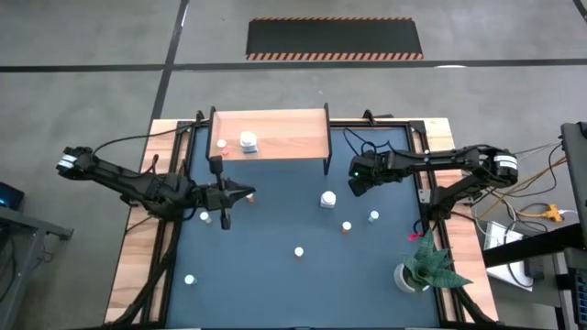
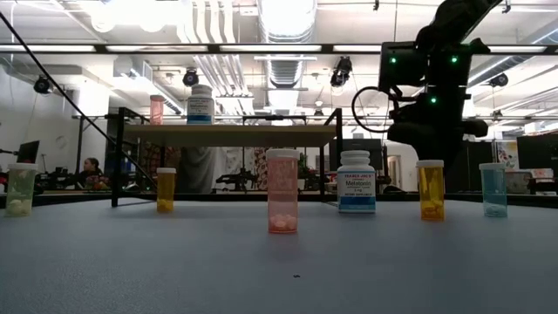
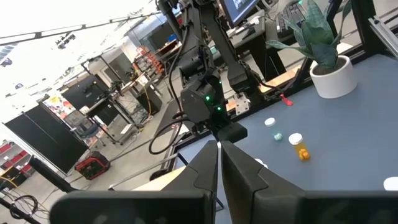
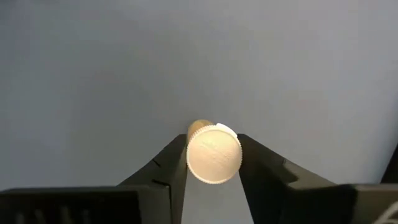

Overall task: Pick and place medicine bottles onto shelf by color
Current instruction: Put the yellow pill bottle on the shelf, then adjust the white pill bottle on the shelf

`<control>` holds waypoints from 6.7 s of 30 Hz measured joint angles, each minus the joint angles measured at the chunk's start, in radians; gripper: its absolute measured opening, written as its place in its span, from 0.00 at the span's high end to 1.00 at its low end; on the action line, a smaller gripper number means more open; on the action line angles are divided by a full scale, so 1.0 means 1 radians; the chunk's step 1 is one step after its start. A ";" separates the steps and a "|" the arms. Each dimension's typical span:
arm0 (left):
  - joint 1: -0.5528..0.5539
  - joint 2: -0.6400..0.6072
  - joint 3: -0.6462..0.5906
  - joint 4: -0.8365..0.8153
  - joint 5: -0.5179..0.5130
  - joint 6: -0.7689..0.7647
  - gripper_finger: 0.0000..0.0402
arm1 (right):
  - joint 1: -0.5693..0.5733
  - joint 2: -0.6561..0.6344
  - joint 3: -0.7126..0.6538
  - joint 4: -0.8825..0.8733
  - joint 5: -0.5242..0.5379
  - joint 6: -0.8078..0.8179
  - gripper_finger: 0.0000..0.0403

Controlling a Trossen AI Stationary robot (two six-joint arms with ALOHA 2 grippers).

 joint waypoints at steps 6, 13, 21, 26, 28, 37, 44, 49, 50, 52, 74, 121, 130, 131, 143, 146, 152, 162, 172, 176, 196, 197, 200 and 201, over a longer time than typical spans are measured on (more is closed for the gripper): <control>0.000 0.000 0.000 -0.001 0.000 0.000 0.99 | 0.000 -0.024 0.003 -0.008 -0.006 -0.011 0.73; 0.000 -0.002 0.000 -0.009 0.000 0.000 0.99 | 0.000 -0.089 0.162 -0.236 -0.027 -0.076 0.70; 0.001 0.009 -0.001 0.000 -0.001 0.000 0.99 | 0.028 -0.109 0.469 -0.476 -0.026 -0.176 0.73; 0.002 0.029 -0.002 0.028 -0.014 0.004 0.99 | 0.089 -0.105 0.598 -0.490 -0.115 -0.228 0.72; 0.002 0.035 -0.002 0.075 -0.042 0.020 0.99 | 0.112 -0.097 0.650 -0.487 -0.147 -0.241 0.72; 0.003 0.021 -0.002 0.173 -0.062 0.103 0.99 | 0.138 0.078 0.872 -0.470 -0.185 -0.354 0.72; 0.003 0.032 -0.003 0.154 -0.062 0.104 0.99 | 0.121 0.299 1.097 -0.486 -0.205 -0.478 0.72; 0.004 0.035 -0.004 0.146 -0.062 0.108 0.99 | 0.118 0.438 1.273 -0.538 -0.211 -0.545 0.73; 0.004 0.034 -0.004 0.145 -0.062 0.108 0.99 | 0.117 0.461 1.302 -0.546 -0.210 -0.557 0.73; 0.004 0.034 -0.004 0.145 -0.062 0.108 0.99 | 0.110 0.501 1.348 -0.558 -0.210 -0.578 0.73; 0.003 0.035 -0.005 0.144 -0.062 0.109 0.99 | -0.087 0.658 1.404 -0.570 -0.202 -0.724 0.72; 0.002 0.035 -0.005 0.148 -0.061 0.105 0.99 | -0.092 0.653 1.404 -0.550 -0.176 -0.749 0.55; 0.002 0.038 -0.005 0.148 -0.061 0.105 0.99 | -0.092 0.607 1.405 -0.551 -0.176 -0.742 0.55; 0.002 0.038 -0.005 0.146 -0.061 0.105 0.99 | -0.092 0.600 1.405 -0.551 -0.175 -0.741 0.55; 0.033 0.080 0.003 -0.071 -0.159 -0.064 0.99 | -0.085 0.493 1.405 -0.551 -0.177 -0.715 0.55; 0.079 0.098 0.050 -0.296 -0.185 -0.218 1.00 | -0.079 0.470 1.405 -0.550 -0.177 -0.717 0.55; 0.146 0.144 0.091 -0.343 -0.186 -0.264 1.00 | -0.064 0.448 1.405 -0.537 -0.180 -0.810 0.55; 0.168 0.162 0.156 -0.162 -0.292 -0.176 1.00 | 0.055 0.356 1.381 -0.610 -0.229 -0.799 0.55; 0.435 0.245 0.543 -0.636 -0.072 -0.176 1.00 | 0.227 0.181 1.191 -0.518 -0.229 -0.792 0.55; 0.596 0.318 0.657 -0.843 0.048 -0.153 1.00 | 0.269 0.132 1.082 -0.447 -0.229 -0.786 0.55; 0.951 0.655 0.896 -1.201 0.452 0.045 1.00 | 0.282 0.083 0.929 -0.420 -0.228 -0.751 0.55; 0.950 0.656 0.896 -1.201 0.459 0.052 1.00 | 0.282 0.082 0.929 -0.420 -0.228 -0.751 0.55; 0.949 0.656 0.897 -1.207 0.488 0.053 1.00 | 0.282 0.082 0.929 -0.416 -0.228 -0.751 0.55; 0.949 0.654 0.897 -1.206 0.496 0.054 1.00 | 0.282 0.082 0.929 -0.416 -0.228 -0.751 0.55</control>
